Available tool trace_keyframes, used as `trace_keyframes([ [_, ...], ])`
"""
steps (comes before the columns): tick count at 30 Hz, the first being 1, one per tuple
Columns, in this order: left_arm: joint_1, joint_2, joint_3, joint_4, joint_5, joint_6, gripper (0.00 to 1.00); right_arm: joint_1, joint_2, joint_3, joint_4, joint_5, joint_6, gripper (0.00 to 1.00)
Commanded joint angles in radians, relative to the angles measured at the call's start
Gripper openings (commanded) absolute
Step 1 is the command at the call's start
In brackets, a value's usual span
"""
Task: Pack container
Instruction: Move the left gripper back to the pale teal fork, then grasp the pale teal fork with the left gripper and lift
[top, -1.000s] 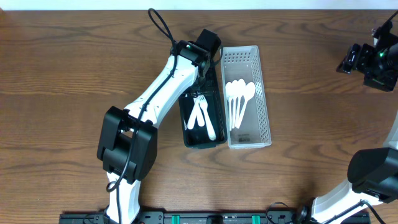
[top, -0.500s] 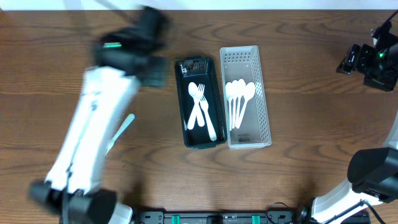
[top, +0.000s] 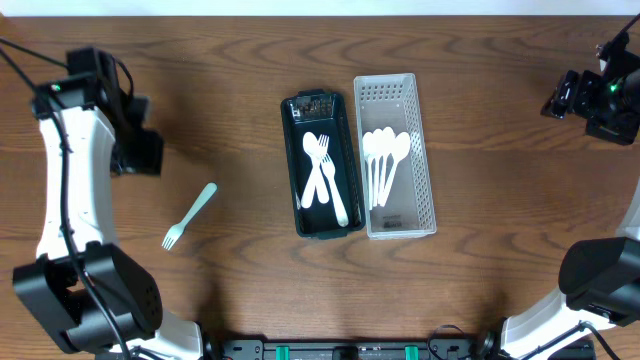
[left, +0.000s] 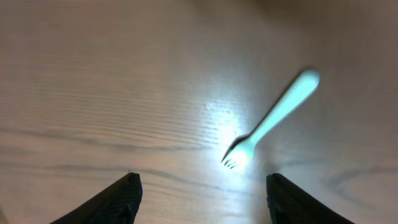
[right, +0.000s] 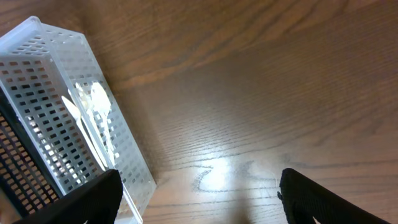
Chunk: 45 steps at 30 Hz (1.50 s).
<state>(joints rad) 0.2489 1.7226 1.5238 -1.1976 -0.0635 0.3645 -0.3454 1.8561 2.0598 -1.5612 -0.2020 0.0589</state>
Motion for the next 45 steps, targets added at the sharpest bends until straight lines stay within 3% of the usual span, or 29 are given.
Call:
trace_keyframes([
  [1,-0.001,-0.003,-0.092,0.016,0.031,0.165,0.67,-0.005,-0.005,0.019,0.002,0.003,-0.016,0.84],
  [8,0.0,-0.003,-0.241,0.026,0.068,0.337,0.79,-0.005,-0.005,0.019,0.023,0.003,-0.023,0.85],
  [21,-0.001,-0.003,-0.504,0.275,0.067,0.361,0.86,-0.005,-0.005,0.019,0.025,0.003,-0.023,0.85],
  [34,-0.001,-0.003,-0.634,0.465,-0.012,0.422,0.81,-0.005,-0.005,0.019,0.019,0.003,-0.023,0.85],
  [41,0.0,-0.003,-0.644,0.492,-0.012,0.446,0.74,-0.005,-0.005,0.019,0.02,0.003,-0.023,0.85],
  [45,0.0,-0.003,-0.644,0.493,-0.011,0.446,0.65,-0.005,-0.005,0.019,0.02,0.003,-0.023,0.86],
])
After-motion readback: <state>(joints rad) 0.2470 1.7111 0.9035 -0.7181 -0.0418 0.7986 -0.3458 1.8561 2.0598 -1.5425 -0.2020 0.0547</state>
